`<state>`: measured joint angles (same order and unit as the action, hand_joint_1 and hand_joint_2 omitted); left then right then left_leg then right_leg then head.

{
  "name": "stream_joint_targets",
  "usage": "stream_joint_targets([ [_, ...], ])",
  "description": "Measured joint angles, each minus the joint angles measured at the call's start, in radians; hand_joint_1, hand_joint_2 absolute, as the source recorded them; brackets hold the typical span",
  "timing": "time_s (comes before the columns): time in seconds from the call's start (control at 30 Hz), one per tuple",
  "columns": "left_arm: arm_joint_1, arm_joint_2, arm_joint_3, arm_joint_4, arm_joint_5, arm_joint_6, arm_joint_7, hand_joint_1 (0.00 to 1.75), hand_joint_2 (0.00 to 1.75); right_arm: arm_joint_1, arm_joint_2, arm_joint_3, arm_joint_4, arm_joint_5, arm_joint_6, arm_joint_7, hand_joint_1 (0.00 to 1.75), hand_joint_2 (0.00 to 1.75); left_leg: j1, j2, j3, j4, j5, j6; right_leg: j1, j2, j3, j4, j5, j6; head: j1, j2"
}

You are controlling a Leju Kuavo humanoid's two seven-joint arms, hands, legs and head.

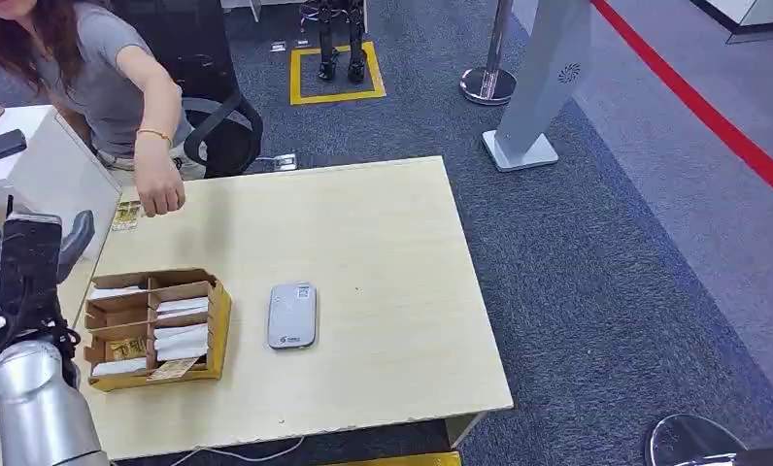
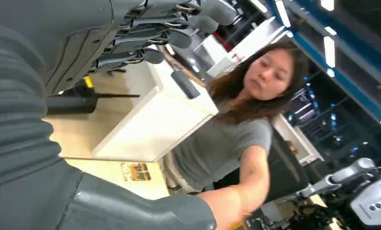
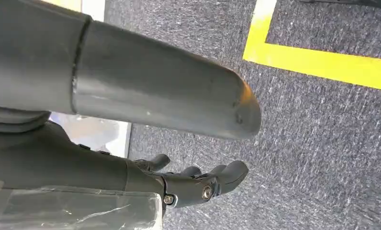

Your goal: Pass the card to the sensor for recognition and then transmit it.

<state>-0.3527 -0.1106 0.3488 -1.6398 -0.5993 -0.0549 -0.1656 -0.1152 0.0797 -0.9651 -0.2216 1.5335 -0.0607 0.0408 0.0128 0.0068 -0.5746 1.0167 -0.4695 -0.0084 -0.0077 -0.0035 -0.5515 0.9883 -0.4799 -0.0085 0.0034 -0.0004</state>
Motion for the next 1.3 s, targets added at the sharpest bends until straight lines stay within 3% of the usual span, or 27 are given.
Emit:
stream_joint_targets([
  [0.37,0.186,-0.015,-0.117,-0.224,0.016,0.005,-0.029,0.0,1.75,0.023,0.0,-0.029,0.0,-0.031,-0.006,-0.01,0.0,0.0,0.0,0.0,0.0,0.0,0.0,0.0,-0.001,0.0,0.0,0.0,0.0,0.0,0.0,0.0],
  [0.63,0.235,-0.015,-0.136,-0.282,0.021,0.01,-0.032,0.0,1.75,0.024,0.0,-0.041,0.0,-0.04,-0.006,-0.01,0.0,0.0,0.0,0.0,0.0,0.0,0.0,0.0,-0.001,0.0,0.0,0.0,0.0,0.0,0.0,0.0],
  [0.77,0.312,-0.01,-0.14,-0.348,-0.004,0.053,-0.057,0.0,1.75,0.027,0.0,-0.056,0.0,-0.059,-0.016,-0.008,0.0,0.0,0.0,0.001,0.0,0.0,-0.001,0.0,-0.001,0.0,0.0,0.0,-0.001,0.0,0.0,0.0],
  [1.0,0.485,0.043,-0.092,-0.409,-0.176,0.09,-0.056,0.0,1.75,0.033,0.0,-0.077,0.0,-0.066,-0.022,0.009,0.0,0.0,0.0,0.0,0.0,-0.001,-0.002,0.001,0.0,0.0,0.0,0.0,-0.003,0.001,0.0,0.0],
  [1.3,0.593,0.108,-0.061,-0.395,-0.39,0.071,-0.1,0.0,1.75,0.034,0.0,-0.082,-0.001,-0.055,-0.031,-0.002,0.0,0.0,0.0,0.0,0.0,-0.001,-0.002,0.001,0.0,0.0,0.0,0.0,-0.003,0.001,0.0,0.0],
])
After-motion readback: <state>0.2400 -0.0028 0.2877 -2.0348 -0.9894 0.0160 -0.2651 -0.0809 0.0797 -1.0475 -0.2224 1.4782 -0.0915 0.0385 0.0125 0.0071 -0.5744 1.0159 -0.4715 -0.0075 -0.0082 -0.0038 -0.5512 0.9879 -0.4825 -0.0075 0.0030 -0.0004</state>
